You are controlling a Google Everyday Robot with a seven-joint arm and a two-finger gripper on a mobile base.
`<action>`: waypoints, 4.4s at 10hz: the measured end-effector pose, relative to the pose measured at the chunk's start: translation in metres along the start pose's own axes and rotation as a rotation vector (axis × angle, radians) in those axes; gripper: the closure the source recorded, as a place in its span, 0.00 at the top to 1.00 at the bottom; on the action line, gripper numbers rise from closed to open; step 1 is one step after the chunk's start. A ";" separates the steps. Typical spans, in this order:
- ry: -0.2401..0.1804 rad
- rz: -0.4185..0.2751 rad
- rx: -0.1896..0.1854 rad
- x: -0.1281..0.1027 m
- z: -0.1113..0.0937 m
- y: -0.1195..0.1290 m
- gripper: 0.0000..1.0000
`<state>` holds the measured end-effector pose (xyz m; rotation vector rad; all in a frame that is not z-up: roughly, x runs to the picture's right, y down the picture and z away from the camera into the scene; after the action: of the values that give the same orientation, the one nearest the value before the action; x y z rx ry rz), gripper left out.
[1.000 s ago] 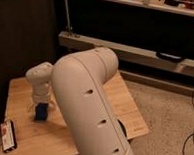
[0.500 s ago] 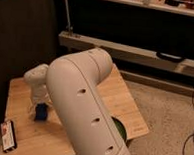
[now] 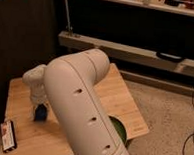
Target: Wipe the white sponge on the table
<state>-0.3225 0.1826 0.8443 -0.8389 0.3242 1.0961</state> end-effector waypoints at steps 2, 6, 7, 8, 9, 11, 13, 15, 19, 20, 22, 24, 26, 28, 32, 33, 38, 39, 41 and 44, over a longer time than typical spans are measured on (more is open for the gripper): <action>0.006 -0.001 0.004 0.000 0.001 -0.001 0.57; 0.015 -0.002 0.010 0.000 0.003 -0.001 0.57; 0.016 -0.003 0.011 0.000 0.003 -0.001 0.57; 0.017 -0.003 0.012 0.000 0.003 -0.001 0.57; 0.018 -0.005 0.014 0.000 0.003 -0.001 0.56; 0.020 -0.007 0.019 -0.001 0.003 -0.001 0.43; 0.021 -0.009 0.023 -0.002 0.003 0.000 0.36; 0.026 -0.007 0.023 -0.002 0.004 -0.001 0.36; 0.009 0.002 0.011 -0.006 -0.008 -0.004 0.36; 0.003 0.016 0.007 -0.009 -0.012 -0.012 0.36; 0.008 0.044 0.009 -0.010 -0.017 -0.030 0.36; 0.018 0.073 0.011 -0.004 -0.017 -0.052 0.36; 0.029 0.074 0.017 0.012 -0.018 -0.063 0.36; 0.023 0.062 0.024 0.048 -0.022 -0.067 0.36; 0.014 -0.030 0.017 0.082 -0.016 -0.027 0.36; 0.012 -0.049 0.016 0.082 -0.015 -0.019 0.36; 0.000 -0.181 0.020 0.047 -0.014 0.033 0.36; 0.007 -0.190 0.016 0.037 -0.012 0.037 0.36; 0.025 -0.182 0.005 0.016 -0.007 0.033 0.36; 0.044 -0.130 -0.008 -0.022 -0.001 0.009 0.36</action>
<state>-0.3398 0.1687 0.8535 -0.8801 0.2974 0.9599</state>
